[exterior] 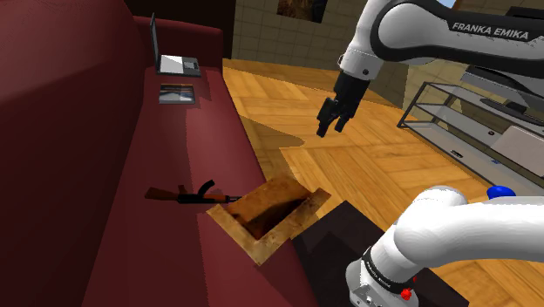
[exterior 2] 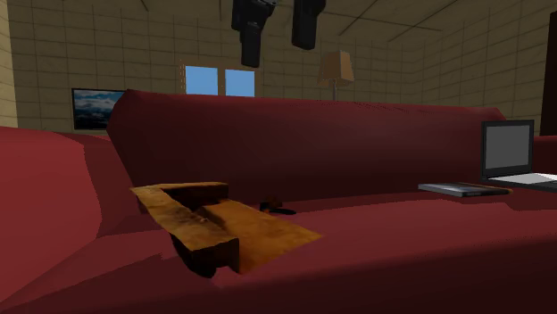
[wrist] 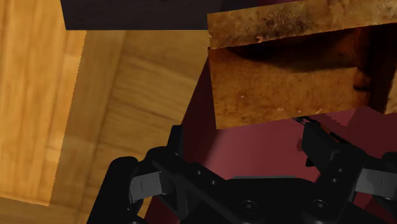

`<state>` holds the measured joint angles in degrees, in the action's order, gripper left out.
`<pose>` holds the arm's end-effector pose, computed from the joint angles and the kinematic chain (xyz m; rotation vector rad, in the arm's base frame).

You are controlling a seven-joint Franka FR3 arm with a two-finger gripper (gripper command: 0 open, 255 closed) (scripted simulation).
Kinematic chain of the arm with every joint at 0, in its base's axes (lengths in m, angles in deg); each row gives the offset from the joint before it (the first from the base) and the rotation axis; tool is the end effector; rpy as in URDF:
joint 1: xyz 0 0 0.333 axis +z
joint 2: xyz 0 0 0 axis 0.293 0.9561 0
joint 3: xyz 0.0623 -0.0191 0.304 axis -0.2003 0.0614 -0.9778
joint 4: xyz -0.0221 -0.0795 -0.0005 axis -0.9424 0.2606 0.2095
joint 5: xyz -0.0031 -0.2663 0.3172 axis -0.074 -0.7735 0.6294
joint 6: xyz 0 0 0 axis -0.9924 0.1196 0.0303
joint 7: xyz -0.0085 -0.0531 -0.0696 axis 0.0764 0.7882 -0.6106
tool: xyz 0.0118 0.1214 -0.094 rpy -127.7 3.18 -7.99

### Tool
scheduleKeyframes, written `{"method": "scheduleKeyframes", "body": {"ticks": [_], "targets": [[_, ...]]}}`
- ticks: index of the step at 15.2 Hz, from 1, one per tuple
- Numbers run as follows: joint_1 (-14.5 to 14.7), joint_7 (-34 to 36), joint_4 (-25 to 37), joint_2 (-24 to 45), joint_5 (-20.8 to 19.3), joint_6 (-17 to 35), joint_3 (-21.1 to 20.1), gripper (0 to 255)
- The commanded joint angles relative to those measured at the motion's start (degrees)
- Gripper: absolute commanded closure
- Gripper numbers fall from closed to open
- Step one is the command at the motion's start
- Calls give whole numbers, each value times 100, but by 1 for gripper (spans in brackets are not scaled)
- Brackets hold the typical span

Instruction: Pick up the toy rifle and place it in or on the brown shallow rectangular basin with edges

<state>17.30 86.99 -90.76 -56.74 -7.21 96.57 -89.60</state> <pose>0.3386 0.0245 0.4997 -3.0476 -0.0443 0.0137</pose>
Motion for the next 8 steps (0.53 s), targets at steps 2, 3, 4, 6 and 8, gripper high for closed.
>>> {"method": "scheduleKeyframes", "body": {"ticks": [2, 3, 4, 6, 8], "targets": [[4, 266, -85, 15, 92, 123, -162, 0], [5, 529, -158, 45, 184, 250, -328, 0], [8, 794, -220, 89, 274, 380, -494, 0], [9, 1321, -308, 224, 447, 649, -829, 0], [5, 1849, -348, 417, 599, 930, -1164, 0]]}}
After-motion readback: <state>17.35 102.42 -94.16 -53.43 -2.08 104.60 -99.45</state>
